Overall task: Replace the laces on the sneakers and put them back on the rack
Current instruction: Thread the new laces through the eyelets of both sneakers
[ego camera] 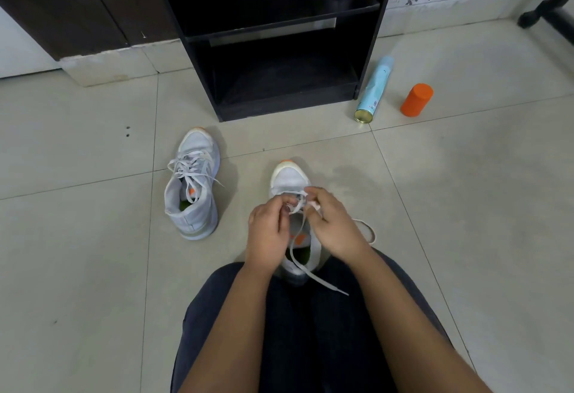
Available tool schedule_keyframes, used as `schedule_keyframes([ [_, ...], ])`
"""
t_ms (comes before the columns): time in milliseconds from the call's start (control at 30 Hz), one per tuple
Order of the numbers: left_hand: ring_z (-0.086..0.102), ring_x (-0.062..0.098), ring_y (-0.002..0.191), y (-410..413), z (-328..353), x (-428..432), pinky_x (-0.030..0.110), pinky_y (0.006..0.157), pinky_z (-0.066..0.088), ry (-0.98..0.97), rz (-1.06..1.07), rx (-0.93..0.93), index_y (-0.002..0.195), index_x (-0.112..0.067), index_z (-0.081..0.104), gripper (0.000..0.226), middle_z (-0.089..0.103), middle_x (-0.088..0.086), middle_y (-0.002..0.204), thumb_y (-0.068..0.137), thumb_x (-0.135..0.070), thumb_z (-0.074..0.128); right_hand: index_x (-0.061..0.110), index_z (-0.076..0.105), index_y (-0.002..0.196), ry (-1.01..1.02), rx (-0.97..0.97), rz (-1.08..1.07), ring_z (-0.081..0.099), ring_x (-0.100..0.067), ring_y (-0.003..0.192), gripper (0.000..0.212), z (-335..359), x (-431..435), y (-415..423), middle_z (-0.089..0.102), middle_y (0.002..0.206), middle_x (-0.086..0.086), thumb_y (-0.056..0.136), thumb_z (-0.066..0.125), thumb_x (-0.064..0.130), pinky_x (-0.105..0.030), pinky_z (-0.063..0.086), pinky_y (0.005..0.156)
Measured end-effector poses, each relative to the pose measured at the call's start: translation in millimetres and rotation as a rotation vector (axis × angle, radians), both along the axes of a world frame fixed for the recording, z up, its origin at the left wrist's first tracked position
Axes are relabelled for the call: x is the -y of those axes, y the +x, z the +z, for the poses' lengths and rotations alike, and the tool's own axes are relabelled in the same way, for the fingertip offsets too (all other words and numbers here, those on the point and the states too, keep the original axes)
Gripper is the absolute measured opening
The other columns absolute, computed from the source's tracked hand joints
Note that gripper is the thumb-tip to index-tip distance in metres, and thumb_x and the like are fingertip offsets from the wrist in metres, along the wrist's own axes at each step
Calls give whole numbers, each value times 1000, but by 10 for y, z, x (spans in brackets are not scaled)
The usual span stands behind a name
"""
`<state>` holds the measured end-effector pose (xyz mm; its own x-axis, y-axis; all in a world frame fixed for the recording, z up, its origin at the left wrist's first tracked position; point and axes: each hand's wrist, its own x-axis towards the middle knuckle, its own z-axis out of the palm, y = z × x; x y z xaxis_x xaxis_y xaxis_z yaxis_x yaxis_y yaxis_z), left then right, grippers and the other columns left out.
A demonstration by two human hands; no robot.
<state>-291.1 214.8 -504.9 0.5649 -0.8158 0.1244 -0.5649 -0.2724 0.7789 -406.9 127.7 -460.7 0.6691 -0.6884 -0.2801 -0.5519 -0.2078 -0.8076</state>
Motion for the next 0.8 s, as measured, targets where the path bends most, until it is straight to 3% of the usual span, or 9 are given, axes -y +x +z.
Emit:
schedule_keyframes([
  [67,58,8,90,-12,46,-4,47,100,39,17,-29,47,96,-27,57,24,61,-17,94,91,-13,37,19,44,137,-210,-36,124,40,-18,127,39,-47,2,55,50,134,0,99,42,26,-35,31,108],
  [133,52,2,88,-8,82,-26,44,105,33,14,-14,89,94,-22,56,22,59,-17,92,90,-9,38,19,62,108,-270,-79,216,54,-21,104,28,-62,36,80,65,103,1,101,39,31,-40,40,96],
  [233,53,10,88,104,66,-49,39,88,45,-84,222,-40,94,-15,56,22,58,-9,92,90,-1,39,17,54,73,-31,16,105,51,-15,69,35,42,114,-2,56,68,4,102,40,29,-34,41,72],
  [333,59,28,93,255,-18,-105,34,82,44,-24,564,-286,99,-14,53,21,59,3,97,94,0,38,21,47,68,70,39,-1,47,-9,65,35,81,210,-200,50,66,7,102,40,26,-28,37,67],
  [400,58,32,102,296,-54,-130,36,86,43,147,654,-242,107,-13,54,23,60,9,107,92,-1,40,22,48,71,126,29,-60,49,-12,69,32,34,265,-289,51,69,6,101,40,25,-28,39,69],
  [467,53,30,115,257,-51,-129,44,97,41,244,540,-64,124,-15,54,36,56,9,121,91,-6,47,23,48,74,142,-8,-52,50,-16,69,27,-40,250,-275,51,69,5,101,42,27,-31,43,72],
  [533,50,19,121,134,25,-72,45,108,33,120,222,-9,135,-20,47,42,54,1,130,93,-18,45,23,50,80,68,-29,25,51,-14,69,21,-58,149,-167,54,70,7,100,44,25,-24,41,69],
  [633,52,4,113,-74,95,-6,37,116,11,148,-80,119,128,-30,54,42,60,-14,117,95,-34,29,21,54,82,-1,25,16,57,-18,80,19,-52,34,19,61,79,2,99,45,20,-29,42,76],
  [800,60,16,92,86,42,-51,45,110,26,204,140,153,99,-21,68,23,64,-6,96,98,-26,45,22,60,78,254,23,-106,48,-16,64,31,-177,161,-82,52,65,5,98,40,12,-33,40,70],
])
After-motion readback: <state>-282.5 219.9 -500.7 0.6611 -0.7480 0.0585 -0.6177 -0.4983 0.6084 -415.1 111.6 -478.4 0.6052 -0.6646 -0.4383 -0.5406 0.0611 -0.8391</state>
